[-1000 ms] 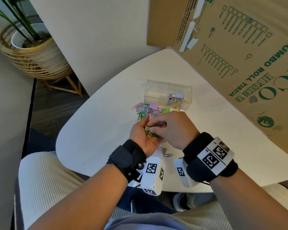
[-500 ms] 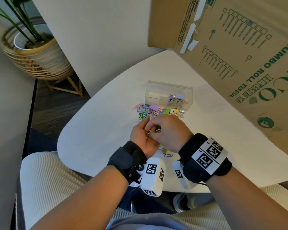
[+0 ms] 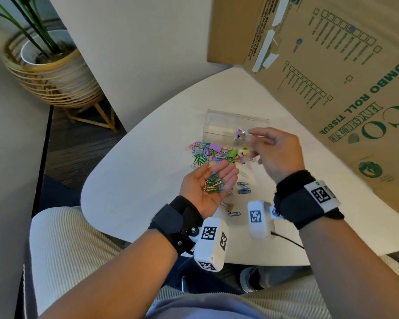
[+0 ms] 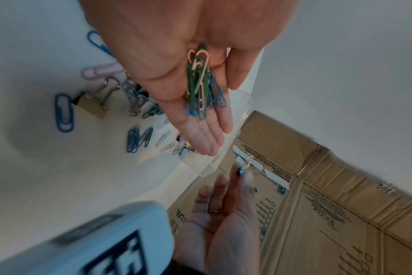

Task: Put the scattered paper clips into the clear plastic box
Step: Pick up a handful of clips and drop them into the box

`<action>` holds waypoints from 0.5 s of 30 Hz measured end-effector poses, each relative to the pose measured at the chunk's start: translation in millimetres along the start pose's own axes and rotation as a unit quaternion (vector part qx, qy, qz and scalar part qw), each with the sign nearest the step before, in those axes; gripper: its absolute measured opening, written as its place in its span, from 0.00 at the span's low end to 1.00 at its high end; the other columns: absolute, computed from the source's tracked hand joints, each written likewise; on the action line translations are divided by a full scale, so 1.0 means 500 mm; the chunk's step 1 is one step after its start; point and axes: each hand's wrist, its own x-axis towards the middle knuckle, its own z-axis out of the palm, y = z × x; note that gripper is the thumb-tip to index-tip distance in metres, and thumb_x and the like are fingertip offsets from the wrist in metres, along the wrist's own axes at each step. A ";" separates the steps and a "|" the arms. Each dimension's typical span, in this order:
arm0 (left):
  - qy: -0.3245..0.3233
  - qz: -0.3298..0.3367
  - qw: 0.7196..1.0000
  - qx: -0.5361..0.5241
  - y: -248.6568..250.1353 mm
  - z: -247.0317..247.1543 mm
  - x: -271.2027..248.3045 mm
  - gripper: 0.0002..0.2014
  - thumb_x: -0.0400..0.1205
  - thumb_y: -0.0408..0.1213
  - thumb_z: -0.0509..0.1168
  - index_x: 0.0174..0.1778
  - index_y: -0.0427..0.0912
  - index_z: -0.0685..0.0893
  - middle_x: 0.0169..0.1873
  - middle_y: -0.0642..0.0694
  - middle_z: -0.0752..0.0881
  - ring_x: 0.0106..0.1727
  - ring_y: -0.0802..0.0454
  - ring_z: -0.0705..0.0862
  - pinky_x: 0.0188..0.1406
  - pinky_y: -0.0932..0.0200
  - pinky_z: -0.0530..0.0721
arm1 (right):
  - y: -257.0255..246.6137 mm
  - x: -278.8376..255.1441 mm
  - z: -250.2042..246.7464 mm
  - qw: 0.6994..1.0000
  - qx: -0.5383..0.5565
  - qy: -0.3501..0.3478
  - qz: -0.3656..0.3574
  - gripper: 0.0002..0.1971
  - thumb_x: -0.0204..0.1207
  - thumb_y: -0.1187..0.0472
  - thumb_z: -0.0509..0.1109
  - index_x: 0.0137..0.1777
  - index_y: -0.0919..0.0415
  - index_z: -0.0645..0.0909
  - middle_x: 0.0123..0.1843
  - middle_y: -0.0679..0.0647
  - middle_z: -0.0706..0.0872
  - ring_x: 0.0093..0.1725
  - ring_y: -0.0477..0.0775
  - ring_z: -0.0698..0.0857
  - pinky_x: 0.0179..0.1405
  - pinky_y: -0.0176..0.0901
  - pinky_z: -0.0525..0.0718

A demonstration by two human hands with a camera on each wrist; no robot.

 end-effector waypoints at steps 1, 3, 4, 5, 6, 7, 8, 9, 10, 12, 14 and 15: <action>0.001 -0.001 1.000 -0.002 0.001 -0.001 0.000 0.21 0.87 0.39 0.53 0.52 0.23 0.83 0.47 0.26 0.88 0.42 0.34 0.90 0.46 0.41 0.87 | 0.004 0.018 -0.007 1.000 -0.014 0.024 0.011 0.04 0.75 0.61 0.75 0.49 0.54 0.88 0.36 0.50 0.91 0.27 0.46 0.84 0.28 0.34 0.78; -0.003 -0.002 1.000 -0.010 0.003 0.000 0.000 0.21 0.88 0.39 0.53 0.52 0.22 0.83 0.46 0.26 0.88 0.42 0.34 0.90 0.45 0.42 0.87 | 0.009 0.053 -0.017 0.997 -0.039 0.057 0.027 0.03 0.74 0.59 0.76 0.45 0.51 0.87 0.37 0.50 0.92 0.29 0.48 0.87 0.30 0.39 0.79; -0.004 -0.002 1.000 -0.012 0.004 0.001 0.001 0.21 0.88 0.39 0.53 0.52 0.22 0.82 0.46 0.26 0.88 0.42 0.34 0.90 0.44 0.42 0.88 | 0.009 0.070 -0.021 0.996 -0.045 0.067 0.032 0.02 0.73 0.58 0.77 0.44 0.50 0.87 0.37 0.50 0.92 0.29 0.48 0.87 0.31 0.40 0.80; -0.004 -0.002 1.000 -0.011 0.005 0.002 0.002 0.21 0.88 0.39 0.53 0.52 0.23 0.82 0.46 0.26 0.88 0.43 0.34 0.90 0.44 0.43 0.88 | 0.008 0.085 -0.024 0.995 -0.050 0.073 0.038 0.02 0.73 0.58 0.77 0.42 0.49 0.87 0.37 0.51 0.92 0.30 0.49 0.88 0.32 0.41 0.80; -0.005 -0.001 1.000 -0.009 0.007 0.004 0.002 0.21 0.88 0.39 0.52 0.52 0.23 0.82 0.46 0.26 0.88 0.44 0.34 0.90 0.45 0.43 0.88 | 0.005 0.097 -0.025 0.995 -0.059 0.072 0.042 0.03 0.73 0.57 0.76 0.40 0.49 0.86 0.39 0.51 0.92 0.33 0.50 0.89 0.34 0.42 0.82; -0.005 -0.002 1.000 -0.007 0.009 0.005 0.002 0.21 0.88 0.39 0.52 0.53 0.23 0.82 0.46 0.27 0.88 0.46 0.34 0.89 0.46 0.43 0.87 | 0.002 0.107 -0.026 0.994 -0.079 0.062 0.044 0.03 0.74 0.57 0.75 0.39 0.48 0.86 0.42 0.51 0.92 0.37 0.51 0.90 0.38 0.43 0.84; -0.003 -0.003 1.000 -0.005 0.010 0.006 0.001 0.21 0.88 0.39 0.52 0.53 0.23 0.83 0.47 0.27 0.88 0.48 0.34 0.88 0.47 0.43 0.87 | 0.000 0.112 -0.027 0.992 -0.116 0.045 0.037 0.03 0.75 0.55 0.74 0.40 0.48 0.87 0.46 0.49 0.92 0.44 0.51 0.90 0.47 0.44 0.85; -0.002 -0.004 1.000 -0.005 0.012 0.005 0.002 0.22 0.88 0.39 0.52 0.52 0.23 0.83 0.47 0.27 0.88 0.50 0.34 0.87 0.48 0.43 0.86 | -0.004 0.113 -0.025 0.987 -0.155 0.031 0.021 0.02 0.76 0.55 0.73 0.43 0.48 0.87 0.51 0.48 0.91 0.51 0.51 0.88 0.56 0.43 0.83; 0.000 -0.004 1.000 -0.010 0.013 0.004 0.002 0.22 0.88 0.39 0.52 0.50 0.23 0.85 0.47 0.27 0.88 0.51 0.34 0.87 0.48 0.42 0.86 | -0.008 0.108 -0.023 0.983 -0.185 0.023 -0.001 0.04 0.77 0.55 0.72 0.47 0.49 0.88 0.55 0.47 0.90 0.56 0.49 0.86 0.60 0.41 0.80; -0.005 -0.002 1.000 -0.023 0.016 0.001 0.005 0.25 0.88 0.39 0.52 0.44 0.23 0.88 0.47 0.27 0.88 0.51 0.34 0.86 0.48 0.42 0.86 | -0.023 0.084 -0.012 0.979 -0.200 0.007 -0.050 0.06 0.78 0.58 0.70 0.51 0.51 0.89 0.53 0.45 0.89 0.52 0.45 0.84 0.56 0.34 0.76; -0.009 0.004 0.999 -0.034 0.016 -0.001 0.009 0.26 0.88 0.40 0.52 0.41 0.23 0.89 0.47 0.28 0.89 0.51 0.35 0.86 0.48 0.42 0.86 | -0.039 0.046 0.010 0.974 -0.201 -0.047 -0.094 0.06 0.78 0.61 0.70 0.50 0.52 0.89 0.45 0.43 0.88 0.42 0.42 0.84 0.48 0.34 0.79; -0.008 0.009 0.999 -0.037 0.016 -0.001 0.011 0.26 0.88 0.40 0.52 0.40 0.24 0.90 0.45 0.29 0.89 0.49 0.35 0.87 0.47 0.43 0.87 | -0.043 0.024 0.025 0.968 -0.206 -0.087 -0.112 0.07 0.77 0.62 0.70 0.49 0.52 0.89 0.42 0.42 0.88 0.39 0.42 0.85 0.46 0.35 0.82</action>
